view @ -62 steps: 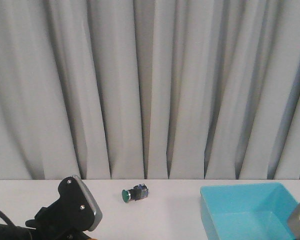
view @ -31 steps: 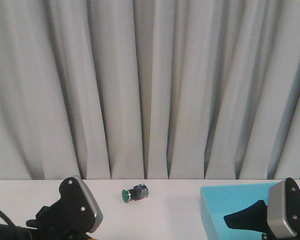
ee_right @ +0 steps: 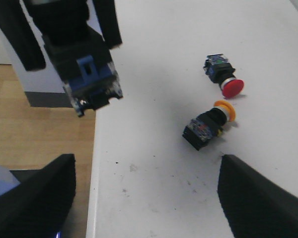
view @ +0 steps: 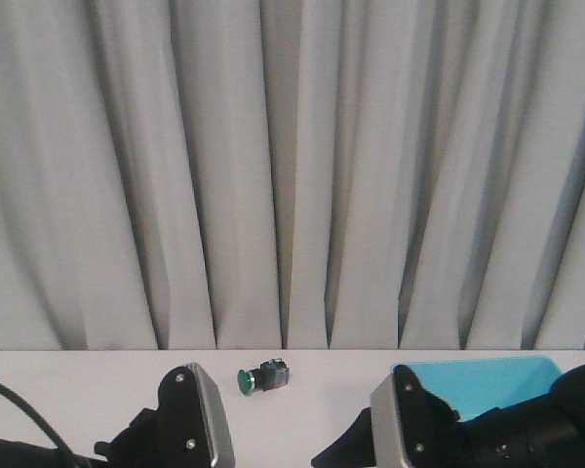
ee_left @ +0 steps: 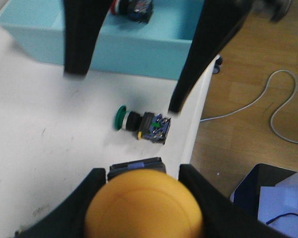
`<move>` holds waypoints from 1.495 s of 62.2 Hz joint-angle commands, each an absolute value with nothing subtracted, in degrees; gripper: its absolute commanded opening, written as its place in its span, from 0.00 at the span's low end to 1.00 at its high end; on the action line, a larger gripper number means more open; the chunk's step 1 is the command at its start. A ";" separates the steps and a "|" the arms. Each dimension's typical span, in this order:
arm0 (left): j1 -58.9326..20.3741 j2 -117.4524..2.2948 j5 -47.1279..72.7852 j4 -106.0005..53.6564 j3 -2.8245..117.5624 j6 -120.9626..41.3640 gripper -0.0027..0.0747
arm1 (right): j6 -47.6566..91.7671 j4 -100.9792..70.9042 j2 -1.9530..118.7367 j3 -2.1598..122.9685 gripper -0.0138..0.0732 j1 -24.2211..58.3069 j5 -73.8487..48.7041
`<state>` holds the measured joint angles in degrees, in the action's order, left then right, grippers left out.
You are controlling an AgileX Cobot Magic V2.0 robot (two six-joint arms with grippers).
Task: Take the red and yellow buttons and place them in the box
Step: 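Move the right gripper to the left gripper and take the yellow button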
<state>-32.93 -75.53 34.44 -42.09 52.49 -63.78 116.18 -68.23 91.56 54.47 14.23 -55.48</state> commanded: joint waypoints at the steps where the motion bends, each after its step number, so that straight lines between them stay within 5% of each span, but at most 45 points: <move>1: -33.14 -74.59 32.87 -49.06 54.22 -68.96 0.33 | 116.56 -69.15 91.15 57.21 0.83 16.52 -56.88; 26: -33.14 -74.64 35.07 -57.15 54.27 -80.98 0.33 | 116.93 -70.56 91.89 57.37 0.82 21.62 -56.23; 57: -33.14 -74.64 35.75 -57.10 54.27 -83.00 0.33 | 121.26 -73.59 91.59 57.37 0.66 21.62 -56.82; 93: -33.14 -74.64 35.91 -57.05 54.27 -83.00 0.33 | 123.51 -76.84 91.59 57.37 0.66 21.62 -60.43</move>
<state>-32.93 -76.04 36.48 -54.02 52.49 -83.04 122.44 -73.56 93.86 55.62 21.71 -57.98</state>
